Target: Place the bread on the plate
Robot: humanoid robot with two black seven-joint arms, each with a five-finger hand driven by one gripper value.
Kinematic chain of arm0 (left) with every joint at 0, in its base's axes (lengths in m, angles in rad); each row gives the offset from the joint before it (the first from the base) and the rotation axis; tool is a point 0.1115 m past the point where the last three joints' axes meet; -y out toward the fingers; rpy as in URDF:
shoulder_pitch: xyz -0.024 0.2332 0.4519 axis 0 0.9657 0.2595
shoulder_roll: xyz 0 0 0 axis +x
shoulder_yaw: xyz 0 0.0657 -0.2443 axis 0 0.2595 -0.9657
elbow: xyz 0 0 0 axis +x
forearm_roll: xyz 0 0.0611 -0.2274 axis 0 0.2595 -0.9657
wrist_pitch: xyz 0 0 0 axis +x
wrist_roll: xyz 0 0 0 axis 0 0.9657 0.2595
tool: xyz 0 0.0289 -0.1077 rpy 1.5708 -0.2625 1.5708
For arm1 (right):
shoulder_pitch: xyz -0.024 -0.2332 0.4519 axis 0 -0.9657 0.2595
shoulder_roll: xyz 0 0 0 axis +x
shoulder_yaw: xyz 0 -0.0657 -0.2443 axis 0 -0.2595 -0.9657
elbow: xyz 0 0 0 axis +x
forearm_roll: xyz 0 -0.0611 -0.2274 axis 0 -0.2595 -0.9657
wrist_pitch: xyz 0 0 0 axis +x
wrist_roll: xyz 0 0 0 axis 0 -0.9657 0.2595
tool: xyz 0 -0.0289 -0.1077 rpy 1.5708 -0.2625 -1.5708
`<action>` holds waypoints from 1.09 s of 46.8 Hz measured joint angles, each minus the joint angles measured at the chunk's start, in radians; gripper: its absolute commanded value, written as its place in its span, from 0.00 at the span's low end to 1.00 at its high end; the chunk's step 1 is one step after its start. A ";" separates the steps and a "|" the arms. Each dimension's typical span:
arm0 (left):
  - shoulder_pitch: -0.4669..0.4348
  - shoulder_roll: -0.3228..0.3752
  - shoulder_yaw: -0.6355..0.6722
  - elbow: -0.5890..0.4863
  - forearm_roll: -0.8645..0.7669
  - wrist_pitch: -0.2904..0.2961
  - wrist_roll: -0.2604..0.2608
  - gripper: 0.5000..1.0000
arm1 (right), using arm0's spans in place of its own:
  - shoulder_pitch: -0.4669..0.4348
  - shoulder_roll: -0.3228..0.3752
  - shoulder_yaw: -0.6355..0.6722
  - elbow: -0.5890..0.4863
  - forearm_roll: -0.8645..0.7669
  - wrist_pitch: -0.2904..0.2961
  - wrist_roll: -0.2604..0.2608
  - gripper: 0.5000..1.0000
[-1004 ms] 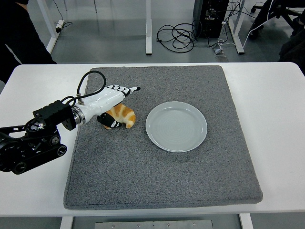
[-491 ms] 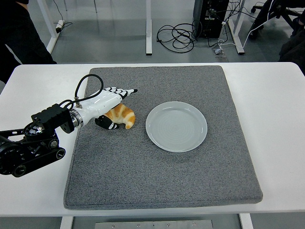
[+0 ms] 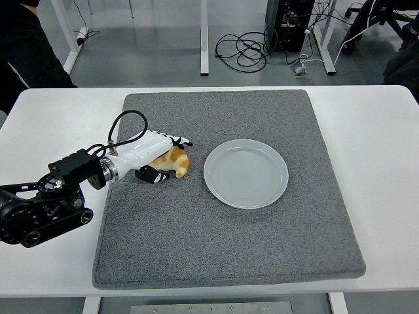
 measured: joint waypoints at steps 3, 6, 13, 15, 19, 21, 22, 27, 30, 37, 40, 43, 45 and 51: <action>0.000 0.001 0.000 0.000 -0.002 -0.001 0.000 0.00 | 0.000 0.000 0.000 0.000 0.000 0.000 0.000 1.00; 0.001 0.002 0.000 0.000 -0.003 -0.002 -0.004 0.00 | 0.000 0.000 0.000 0.000 0.000 0.000 0.000 1.00; -0.012 0.011 0.000 0.000 -0.004 -0.006 -0.059 0.00 | 0.000 0.000 0.000 0.000 0.000 0.000 0.000 1.00; -0.020 0.014 0.000 0.000 -0.004 -0.007 -0.068 0.00 | 0.000 0.000 0.000 0.000 0.000 0.000 0.000 1.00; -0.042 0.027 -0.002 0.000 -0.006 -0.009 -0.077 0.00 | 0.000 0.000 0.000 0.000 0.000 0.000 0.000 1.00; -0.054 0.037 -0.003 0.000 -0.007 -0.009 -0.083 0.00 | 0.000 0.000 0.000 0.000 0.000 0.000 0.000 1.00; -0.059 0.041 -0.004 0.000 -0.007 -0.009 -0.085 0.00 | 0.000 0.000 0.000 0.000 0.000 0.000 0.000 1.00; -0.102 0.057 -0.006 0.000 -0.023 -0.009 -0.090 0.00 | 0.000 0.000 0.000 0.000 0.000 0.000 0.000 1.00; -0.134 0.064 -0.009 0.000 -0.045 -0.009 -0.091 0.00 | 0.000 0.000 0.000 0.000 0.000 0.000 0.000 1.00; -0.205 0.079 -0.009 0.000 -0.076 -0.007 -0.091 0.00 | 0.000 0.000 0.000 0.000 0.000 0.000 0.000 1.00; -0.234 0.086 -0.009 -0.001 -0.078 -0.008 -0.091 0.00 | 0.000 0.000 0.000 0.000 0.000 0.000 0.000 1.00; -0.271 0.095 -0.009 -0.002 -0.081 -0.011 -0.092 0.00 | 0.000 0.000 0.000 0.000 0.000 0.000 0.000 1.00; -0.289 0.100 -0.009 -0.002 -0.082 -0.012 -0.093 0.00 | 0.000 0.000 0.000 0.000 0.000 0.000 0.000 1.00; -0.331 0.103 -0.004 -0.002 -0.083 -0.014 -0.093 0.00 | 0.000 0.000 0.000 0.000 0.000 0.000 0.000 1.00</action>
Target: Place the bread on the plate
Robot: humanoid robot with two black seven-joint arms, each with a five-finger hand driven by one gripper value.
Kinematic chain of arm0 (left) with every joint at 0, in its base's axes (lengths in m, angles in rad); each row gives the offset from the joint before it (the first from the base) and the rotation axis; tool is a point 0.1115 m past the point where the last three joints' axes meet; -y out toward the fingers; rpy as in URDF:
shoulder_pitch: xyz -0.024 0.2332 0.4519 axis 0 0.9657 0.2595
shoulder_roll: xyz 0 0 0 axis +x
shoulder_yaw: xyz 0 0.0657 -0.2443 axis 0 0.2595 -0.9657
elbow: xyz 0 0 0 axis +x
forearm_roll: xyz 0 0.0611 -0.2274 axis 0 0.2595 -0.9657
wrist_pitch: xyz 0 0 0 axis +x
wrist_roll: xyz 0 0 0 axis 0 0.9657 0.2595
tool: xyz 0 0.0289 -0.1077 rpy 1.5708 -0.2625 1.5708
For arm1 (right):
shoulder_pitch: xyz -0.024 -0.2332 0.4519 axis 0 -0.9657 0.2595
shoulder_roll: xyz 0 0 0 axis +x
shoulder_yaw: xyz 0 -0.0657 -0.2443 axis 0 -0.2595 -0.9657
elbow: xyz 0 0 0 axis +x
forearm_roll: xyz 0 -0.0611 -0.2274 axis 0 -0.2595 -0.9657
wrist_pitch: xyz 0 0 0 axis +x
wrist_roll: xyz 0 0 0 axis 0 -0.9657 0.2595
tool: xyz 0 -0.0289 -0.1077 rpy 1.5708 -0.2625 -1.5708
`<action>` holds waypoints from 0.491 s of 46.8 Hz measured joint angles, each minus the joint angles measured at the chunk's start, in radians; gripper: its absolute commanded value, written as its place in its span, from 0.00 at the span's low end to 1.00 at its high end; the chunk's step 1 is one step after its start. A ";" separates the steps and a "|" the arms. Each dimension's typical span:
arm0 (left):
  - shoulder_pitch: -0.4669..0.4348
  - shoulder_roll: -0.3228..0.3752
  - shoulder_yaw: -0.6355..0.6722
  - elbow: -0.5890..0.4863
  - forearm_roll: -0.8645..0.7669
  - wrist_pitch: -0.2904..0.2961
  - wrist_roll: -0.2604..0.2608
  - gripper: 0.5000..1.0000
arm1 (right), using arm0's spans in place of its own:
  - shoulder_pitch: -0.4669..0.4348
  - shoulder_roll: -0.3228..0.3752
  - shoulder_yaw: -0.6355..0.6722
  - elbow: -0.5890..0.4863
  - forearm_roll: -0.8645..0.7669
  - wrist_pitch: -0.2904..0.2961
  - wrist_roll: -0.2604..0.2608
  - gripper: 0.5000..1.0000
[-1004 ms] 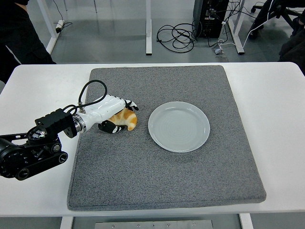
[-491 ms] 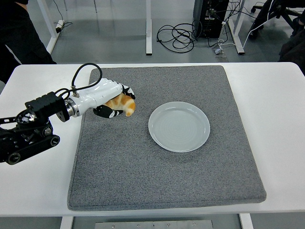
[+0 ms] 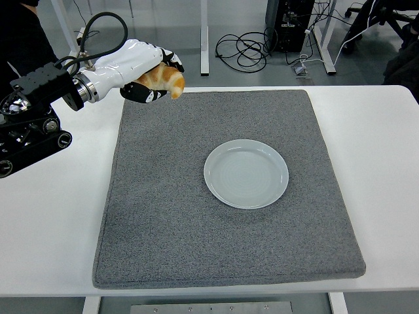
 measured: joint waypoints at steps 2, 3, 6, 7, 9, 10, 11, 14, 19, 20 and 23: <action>-0.008 0.001 0.001 0.000 0.000 0.000 0.000 0.00 | 0.000 0.000 0.000 0.000 0.000 0.000 0.000 1.00; -0.011 0.001 0.001 0.000 0.000 0.000 0.000 0.00 | 0.000 0.000 0.000 0.000 0.000 0.000 0.000 1.00; -0.012 0.002 0.002 0.000 0.000 0.000 0.000 0.00 | 0.000 0.000 0.000 0.000 0.000 0.000 0.000 1.00; -0.012 0.003 0.002 0.000 0.000 0.000 0.000 0.00 | 0.000 0.000 0.000 0.000 0.000 0.000 0.000 1.00; -0.012 0.005 0.002 0.000 0.000 0.000 0.000 0.00 | 0.000 0.000 0.000 0.000 0.000 0.000 0.000 1.00; -0.012 0.005 0.002 0.000 0.000 0.000 0.000 0.00 | 0.000 0.000 0.000 0.000 0.000 0.000 0.000 1.00; -0.012 0.005 0.002 0.000 0.001 0.000 0.000 0.00 | 0.000 0.000 0.000 0.000 0.000 0.000 0.000 1.00; -0.009 0.005 0.002 0.000 0.003 0.000 0.000 0.00 | 0.000 0.000 0.000 0.000 0.000 0.000 0.000 1.00; -0.008 0.005 0.002 -0.001 0.004 0.000 0.000 0.00 | 0.000 0.000 0.000 0.000 0.000 0.000 0.000 1.00; -0.008 0.005 0.002 -0.001 0.004 0.000 0.000 0.00 | 0.000 0.000 0.000 0.000 0.000 0.000 0.000 1.00; -0.009 0.005 0.002 -0.001 0.004 0.000 0.000 0.00 | 0.000 0.000 0.000 0.000 0.000 0.000 0.000 1.00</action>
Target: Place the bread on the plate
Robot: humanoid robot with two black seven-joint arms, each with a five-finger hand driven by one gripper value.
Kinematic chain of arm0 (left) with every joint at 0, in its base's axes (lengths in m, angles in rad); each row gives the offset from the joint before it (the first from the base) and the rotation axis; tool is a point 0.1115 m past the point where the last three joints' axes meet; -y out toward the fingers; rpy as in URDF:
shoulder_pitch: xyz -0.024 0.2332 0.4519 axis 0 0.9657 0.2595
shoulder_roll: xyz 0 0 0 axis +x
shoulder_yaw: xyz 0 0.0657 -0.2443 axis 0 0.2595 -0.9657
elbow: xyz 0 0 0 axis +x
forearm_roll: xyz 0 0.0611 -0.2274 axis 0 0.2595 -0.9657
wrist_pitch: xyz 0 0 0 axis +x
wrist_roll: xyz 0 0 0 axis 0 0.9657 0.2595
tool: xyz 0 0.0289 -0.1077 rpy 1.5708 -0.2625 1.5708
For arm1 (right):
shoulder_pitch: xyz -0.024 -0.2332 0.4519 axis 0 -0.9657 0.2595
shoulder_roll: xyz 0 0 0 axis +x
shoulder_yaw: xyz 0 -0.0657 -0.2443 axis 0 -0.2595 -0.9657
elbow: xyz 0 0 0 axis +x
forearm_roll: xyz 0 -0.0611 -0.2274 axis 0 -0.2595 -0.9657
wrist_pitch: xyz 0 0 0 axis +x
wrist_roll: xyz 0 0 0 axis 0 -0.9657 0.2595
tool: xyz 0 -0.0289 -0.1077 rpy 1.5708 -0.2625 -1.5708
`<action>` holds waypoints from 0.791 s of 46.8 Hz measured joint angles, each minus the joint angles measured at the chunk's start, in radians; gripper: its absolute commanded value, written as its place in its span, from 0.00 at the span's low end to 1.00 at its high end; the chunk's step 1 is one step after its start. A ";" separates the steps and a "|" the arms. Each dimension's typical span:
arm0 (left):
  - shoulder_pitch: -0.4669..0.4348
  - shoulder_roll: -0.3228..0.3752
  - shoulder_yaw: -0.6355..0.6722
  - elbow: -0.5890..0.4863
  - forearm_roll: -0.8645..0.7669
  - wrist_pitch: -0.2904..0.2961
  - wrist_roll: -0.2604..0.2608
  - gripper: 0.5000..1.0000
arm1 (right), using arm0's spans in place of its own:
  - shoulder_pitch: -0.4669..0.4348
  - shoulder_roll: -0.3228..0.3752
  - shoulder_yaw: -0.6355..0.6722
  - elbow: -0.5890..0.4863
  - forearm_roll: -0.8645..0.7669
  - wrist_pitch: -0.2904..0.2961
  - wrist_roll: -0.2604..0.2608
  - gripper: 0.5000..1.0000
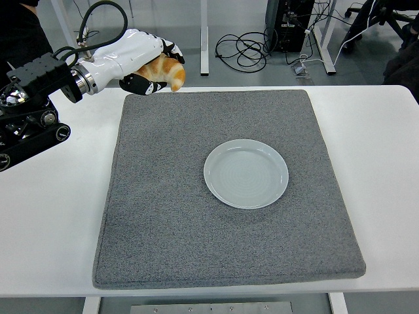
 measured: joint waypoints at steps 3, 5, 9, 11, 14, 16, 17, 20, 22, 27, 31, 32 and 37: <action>-0.006 0.002 -0.002 0.000 0.000 0.000 0.000 0.00 | 0.000 0.000 0.000 0.000 0.000 0.000 0.000 1.00; -0.012 0.002 -0.003 0.000 0.000 0.000 0.000 0.00 | 0.000 0.000 0.000 0.000 0.000 0.000 0.000 1.00; -0.026 0.004 -0.003 0.000 0.001 0.000 0.000 0.00 | 0.000 0.000 0.000 0.000 0.000 0.000 0.000 1.00; -0.028 0.004 -0.003 -0.001 0.002 0.000 0.000 0.00 | 0.000 0.000 0.000 0.000 0.000 0.000 0.000 1.00; -0.028 0.003 -0.003 -0.004 0.002 0.002 0.000 0.00 | 0.000 0.000 0.000 0.000 0.000 0.000 0.000 1.00; -0.028 0.003 -0.003 -0.005 0.002 0.002 0.000 0.00 | 0.000 0.000 0.000 0.000 0.000 0.000 0.000 1.00; -0.028 0.003 -0.003 -0.005 0.002 0.003 0.000 0.00 | 0.000 0.000 0.000 0.000 0.000 0.000 0.000 1.00; -0.028 0.001 -0.002 -0.005 0.002 0.003 0.000 0.00 | 0.000 0.000 0.000 0.000 0.000 0.000 0.000 1.00; -0.028 0.001 -0.002 -0.005 0.002 0.003 0.000 0.00 | 0.000 0.000 0.000 0.000 0.000 0.000 0.000 1.00; -0.031 -0.001 -0.002 -0.005 0.001 0.003 0.000 0.00 | 0.000 0.000 0.000 0.000 0.000 0.000 0.000 1.00; -0.031 -0.002 -0.003 -0.004 0.001 0.003 0.000 0.00 | 0.000 0.000 0.000 0.000 0.000 0.000 0.000 1.00; -0.031 -0.002 -0.003 -0.004 0.001 0.003 0.000 0.00 | 0.000 0.000 0.000 0.000 0.000 0.000 0.000 1.00; -0.041 -0.010 -0.004 -0.003 0.000 0.003 0.000 0.00 | 0.000 0.000 0.000 0.000 0.000 0.000 0.000 1.00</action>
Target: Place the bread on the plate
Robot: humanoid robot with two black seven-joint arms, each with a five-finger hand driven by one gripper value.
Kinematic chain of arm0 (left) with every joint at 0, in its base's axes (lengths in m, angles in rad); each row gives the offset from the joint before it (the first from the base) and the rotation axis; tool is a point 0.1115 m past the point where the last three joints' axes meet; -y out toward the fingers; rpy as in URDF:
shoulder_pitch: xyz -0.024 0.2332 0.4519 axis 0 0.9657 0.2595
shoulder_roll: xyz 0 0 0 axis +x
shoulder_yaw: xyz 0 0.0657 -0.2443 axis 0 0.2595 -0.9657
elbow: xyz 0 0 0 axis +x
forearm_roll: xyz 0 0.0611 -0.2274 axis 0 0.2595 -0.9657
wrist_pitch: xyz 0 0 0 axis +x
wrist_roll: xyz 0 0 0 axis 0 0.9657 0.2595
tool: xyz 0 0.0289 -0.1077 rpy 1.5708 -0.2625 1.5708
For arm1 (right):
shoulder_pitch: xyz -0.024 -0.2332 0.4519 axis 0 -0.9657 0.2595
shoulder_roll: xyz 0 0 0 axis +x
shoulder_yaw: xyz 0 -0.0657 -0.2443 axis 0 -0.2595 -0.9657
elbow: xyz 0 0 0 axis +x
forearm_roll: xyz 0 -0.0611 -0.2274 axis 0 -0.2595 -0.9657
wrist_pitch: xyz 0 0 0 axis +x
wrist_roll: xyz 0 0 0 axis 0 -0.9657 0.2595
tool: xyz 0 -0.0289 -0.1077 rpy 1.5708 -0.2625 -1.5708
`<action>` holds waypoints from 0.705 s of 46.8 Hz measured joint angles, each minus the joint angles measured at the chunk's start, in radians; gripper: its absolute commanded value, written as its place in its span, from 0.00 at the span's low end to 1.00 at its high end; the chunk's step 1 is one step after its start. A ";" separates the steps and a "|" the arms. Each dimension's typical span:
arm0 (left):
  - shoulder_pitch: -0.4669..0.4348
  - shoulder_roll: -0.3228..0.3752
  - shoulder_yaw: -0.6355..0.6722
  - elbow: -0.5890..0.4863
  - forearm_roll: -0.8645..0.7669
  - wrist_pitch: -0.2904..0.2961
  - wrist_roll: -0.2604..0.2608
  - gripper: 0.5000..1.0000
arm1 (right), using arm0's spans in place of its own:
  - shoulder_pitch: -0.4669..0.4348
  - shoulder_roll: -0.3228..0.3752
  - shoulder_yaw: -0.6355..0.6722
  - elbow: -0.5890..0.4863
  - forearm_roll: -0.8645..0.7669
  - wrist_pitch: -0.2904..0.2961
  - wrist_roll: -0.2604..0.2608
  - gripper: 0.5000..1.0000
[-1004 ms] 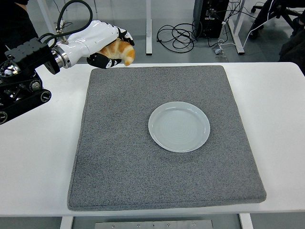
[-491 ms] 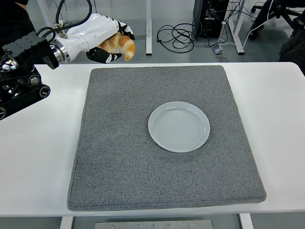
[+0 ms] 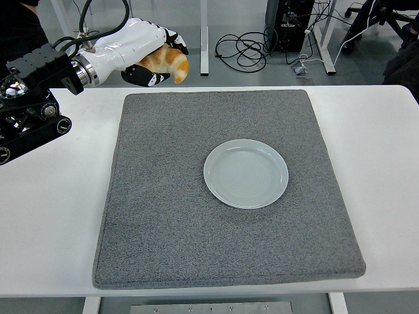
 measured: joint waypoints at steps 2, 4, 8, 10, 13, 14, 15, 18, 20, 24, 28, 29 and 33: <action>-0.013 -0.011 0.000 0.000 -0.001 0.000 0.000 0.00 | 0.000 0.000 0.000 0.000 0.000 0.000 0.000 1.00; -0.022 -0.028 0.000 0.000 -0.002 0.000 0.000 0.00 | 0.000 0.000 0.000 0.000 0.000 0.000 0.000 1.00; -0.031 -0.086 0.004 0.002 -0.001 -0.001 0.005 0.00 | 0.000 0.000 0.000 0.000 0.000 0.000 0.000 1.00; -0.034 -0.120 0.005 0.005 0.000 -0.002 0.008 0.00 | 0.000 0.000 0.000 0.000 0.000 0.000 0.000 1.00; -0.043 -0.172 0.008 0.016 0.003 -0.003 0.009 0.00 | 0.000 0.000 0.000 0.000 0.000 0.000 0.000 1.00; -0.046 -0.187 0.010 0.021 0.004 -0.004 0.009 0.00 | 0.000 0.000 0.000 0.000 0.000 0.000 0.000 1.00; -0.049 -0.205 0.015 0.030 0.004 -0.004 0.009 0.00 | 0.000 0.000 0.000 0.000 0.000 0.000 0.000 1.00; -0.068 -0.267 0.045 0.062 0.003 -0.004 0.008 0.00 | 0.000 0.000 0.000 0.000 0.000 0.000 0.000 1.00; -0.087 -0.312 0.069 0.089 0.000 -0.004 0.005 0.00 | 0.000 0.000 0.000 0.001 0.000 0.000 0.000 1.00; -0.104 -0.394 0.088 0.135 -0.002 -0.004 0.002 0.00 | 0.000 0.000 0.000 0.000 0.000 0.000 0.000 1.00; -0.116 -0.479 0.090 0.176 -0.004 -0.005 0.001 0.00 | 0.000 0.000 0.000 0.000 0.000 0.000 0.000 1.00; -0.118 -0.497 0.090 0.184 -0.004 -0.005 0.001 0.00 | 0.000 0.000 0.000 0.000 0.000 0.000 0.000 1.00; -0.120 -0.523 0.093 0.216 -0.005 -0.005 0.001 0.00 | 0.000 0.000 0.000 0.000 0.000 0.000 0.000 1.00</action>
